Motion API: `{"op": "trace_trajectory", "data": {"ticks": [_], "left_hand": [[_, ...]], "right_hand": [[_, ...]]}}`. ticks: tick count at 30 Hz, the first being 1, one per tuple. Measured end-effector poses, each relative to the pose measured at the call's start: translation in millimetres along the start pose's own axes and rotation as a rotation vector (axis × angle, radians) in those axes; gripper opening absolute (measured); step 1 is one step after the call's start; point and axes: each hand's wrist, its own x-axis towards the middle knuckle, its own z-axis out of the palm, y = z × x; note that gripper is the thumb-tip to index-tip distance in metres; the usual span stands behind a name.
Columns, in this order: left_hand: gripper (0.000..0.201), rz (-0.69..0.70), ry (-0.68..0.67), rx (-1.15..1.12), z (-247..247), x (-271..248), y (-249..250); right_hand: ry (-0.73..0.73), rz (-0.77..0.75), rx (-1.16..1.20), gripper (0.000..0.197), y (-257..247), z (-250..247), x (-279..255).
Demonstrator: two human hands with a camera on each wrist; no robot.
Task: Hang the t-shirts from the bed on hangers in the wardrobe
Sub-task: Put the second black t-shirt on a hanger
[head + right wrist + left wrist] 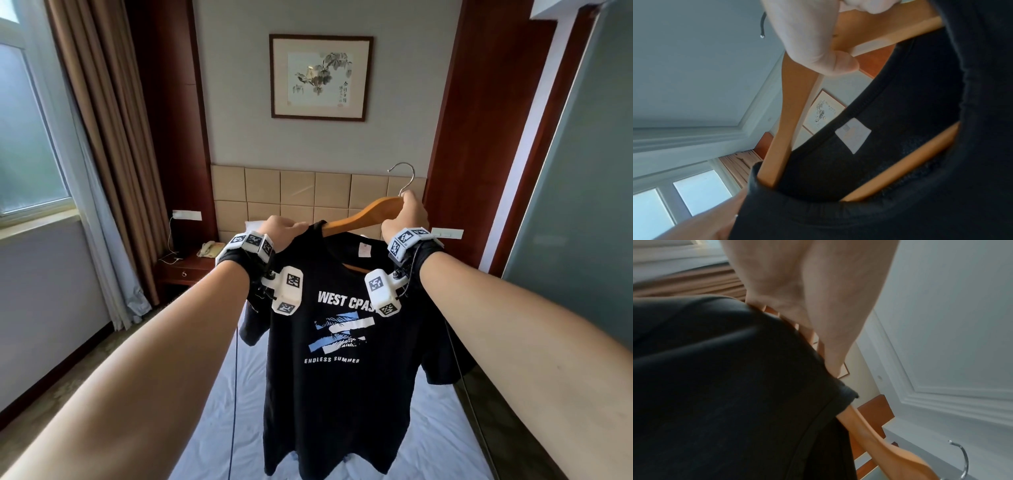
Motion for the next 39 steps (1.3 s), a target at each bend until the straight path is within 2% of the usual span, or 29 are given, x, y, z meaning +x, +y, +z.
{"op": "trace_trajectory", "data": {"ticks": [3, 7, 12, 16, 18, 23, 26, 28, 31, 33, 36, 39], "left_hand": [[0.032, 0.026, 0.049, -0.066, -1.6, 2.0, -11.5], [0.040, -0.089, 0.214, -0.139, -6.2, 4.5, -22.8], [0.033, -0.237, 0.339, -0.391, -14.3, 9.2, -35.6], [0.048, -0.361, 0.253, -0.524, -13.8, 12.1, -46.9], [0.052, -0.372, 0.188, -0.582, -13.3, 9.0, -49.9], [0.021, -0.199, 0.193, -0.649, -12.1, -2.6, -45.1], [0.024, -0.139, 0.162, -0.605, -14.3, -7.0, -34.2], [0.024, -0.122, 0.076, -0.440, -14.7, -6.6, -30.7], [0.043, -0.126, -0.028, -0.278, -12.2, -5.5, -36.7], [0.047, -0.114, -0.031, -0.357, -11.2, -7.5, -41.1], [0.037, -0.104, -0.013, -0.511, -12.9, -15.6, -35.5], [0.031, -0.103, 0.021, -0.532, -12.2, -17.3, -29.2]], "right_hand": [[-0.008, -0.001, -0.006, 0.060, 0.9, 4.1, -1.1], [-0.025, -0.017, 0.003, 0.061, -0.1, 10.5, 1.1], [0.012, 0.001, 0.038, 0.056, 1.2, 10.7, 8.0], [0.065, 0.003, 0.068, 0.050, 3.5, 13.6, 10.6], [0.061, 0.004, 0.072, 0.050, 5.7, 13.7, 11.7], [-0.012, -0.015, 0.054, 0.054, 9.6, 12.5, 11.9], [-0.016, -0.023, 0.049, 0.056, 9.4, 13.8, 10.2], [-0.011, -0.025, 0.056, 0.055, 9.4, 14.6, 9.7], [-0.012, -0.018, 0.069, 0.055, 9.7, 14.6, 9.8], [-0.023, -0.021, 0.076, 0.054, 10.8, 14.0, 9.6], [-0.062, -0.031, 0.090, 0.054, 12.4, 12.7, 9.8], [-0.089, -0.022, 0.093, 0.054, 13.4, 12.1, 9.6]]}}
